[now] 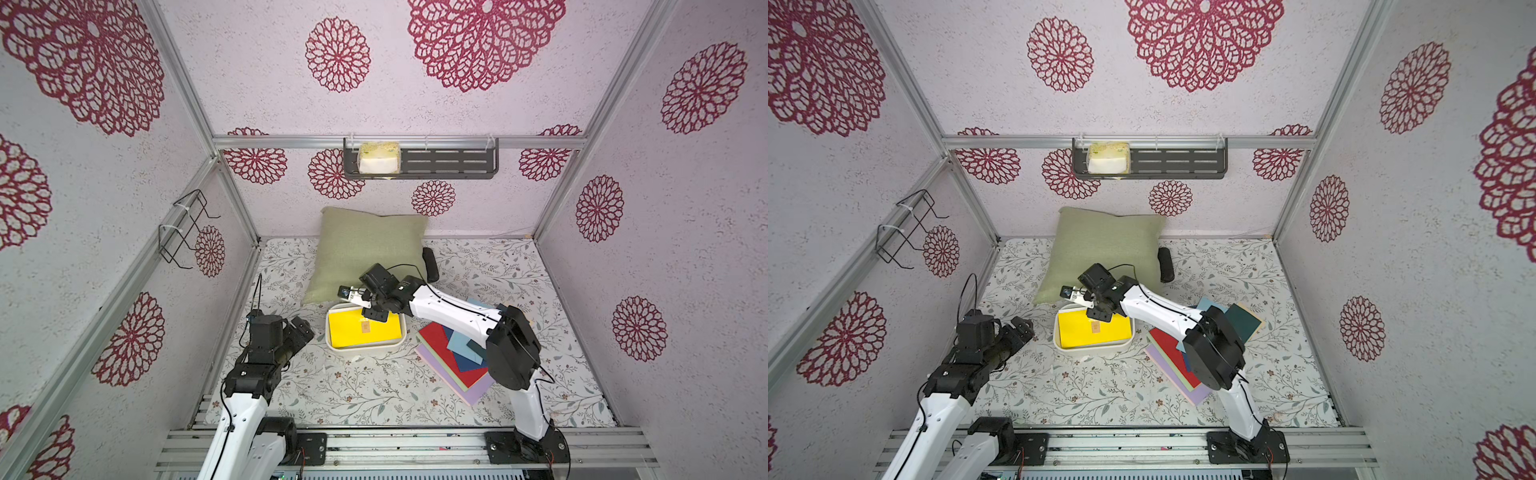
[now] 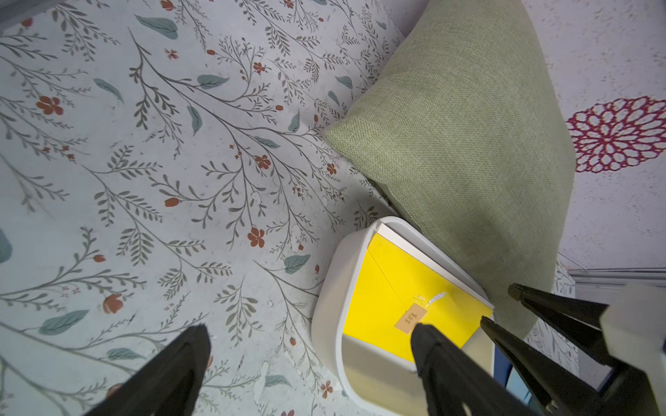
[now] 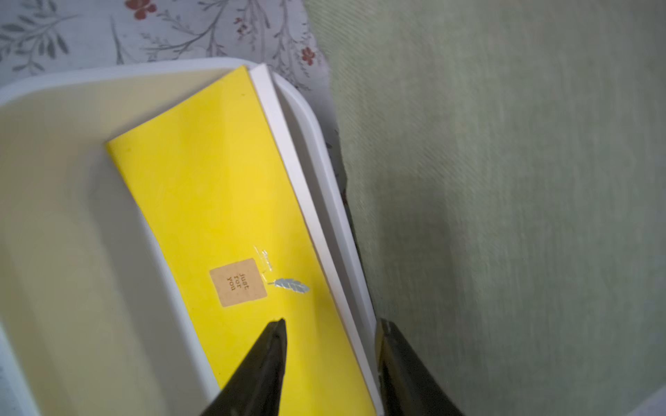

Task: Put the sealed envelopes into the storage box
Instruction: Place the envelope in the storage box, then pick up the envelope from the center of the board.

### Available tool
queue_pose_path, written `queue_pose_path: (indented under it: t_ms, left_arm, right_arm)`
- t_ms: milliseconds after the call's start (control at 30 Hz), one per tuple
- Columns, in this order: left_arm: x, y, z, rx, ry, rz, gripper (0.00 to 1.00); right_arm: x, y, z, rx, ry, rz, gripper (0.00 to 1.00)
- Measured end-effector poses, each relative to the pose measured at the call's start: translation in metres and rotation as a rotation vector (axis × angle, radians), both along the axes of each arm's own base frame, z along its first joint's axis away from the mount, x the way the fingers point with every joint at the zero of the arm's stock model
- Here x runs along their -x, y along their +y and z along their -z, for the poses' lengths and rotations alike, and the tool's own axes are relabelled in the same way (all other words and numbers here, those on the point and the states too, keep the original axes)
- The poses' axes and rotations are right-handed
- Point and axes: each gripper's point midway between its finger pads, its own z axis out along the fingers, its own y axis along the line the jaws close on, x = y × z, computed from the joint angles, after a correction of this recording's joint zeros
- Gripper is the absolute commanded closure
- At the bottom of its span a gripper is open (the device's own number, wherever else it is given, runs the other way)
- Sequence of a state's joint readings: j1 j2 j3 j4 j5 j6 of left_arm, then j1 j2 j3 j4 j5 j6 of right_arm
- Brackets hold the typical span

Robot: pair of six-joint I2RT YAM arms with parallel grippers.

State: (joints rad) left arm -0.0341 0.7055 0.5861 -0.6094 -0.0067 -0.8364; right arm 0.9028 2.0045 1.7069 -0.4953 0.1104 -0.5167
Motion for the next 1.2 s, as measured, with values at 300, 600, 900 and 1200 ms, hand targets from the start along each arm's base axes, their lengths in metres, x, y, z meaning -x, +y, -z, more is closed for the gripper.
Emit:
queue_pose_path:
  t_ms: [300, 600, 900, 1200]
  left_arm:
    - [-0.006, -0.059, -0.038, 0.096, -0.126, 0.241, 0.09]
    - [-0.024, -0.184, -0.025, 0.077, -0.051, 0.593, 0.12]
    - [-0.053, -0.336, -0.010, 0.046, 0.011, 0.865, 0.16]
    - [-0.072, -0.452, 0.037, 0.082, 0.080, 1.025, 0.19]
  right_arm:
    - [-0.011, -0.195, -0.034, -0.493, 0.042, 0.702, 0.43]
    - [0.034, -0.370, 0.080, -0.570, 0.184, 1.382, 0.47]
    - [0.048, -0.399, 0.109, -0.665, 0.268, 1.556, 0.47]
    - [0.055, -0.394, 0.119, -0.722, 0.328, 1.551, 0.48]
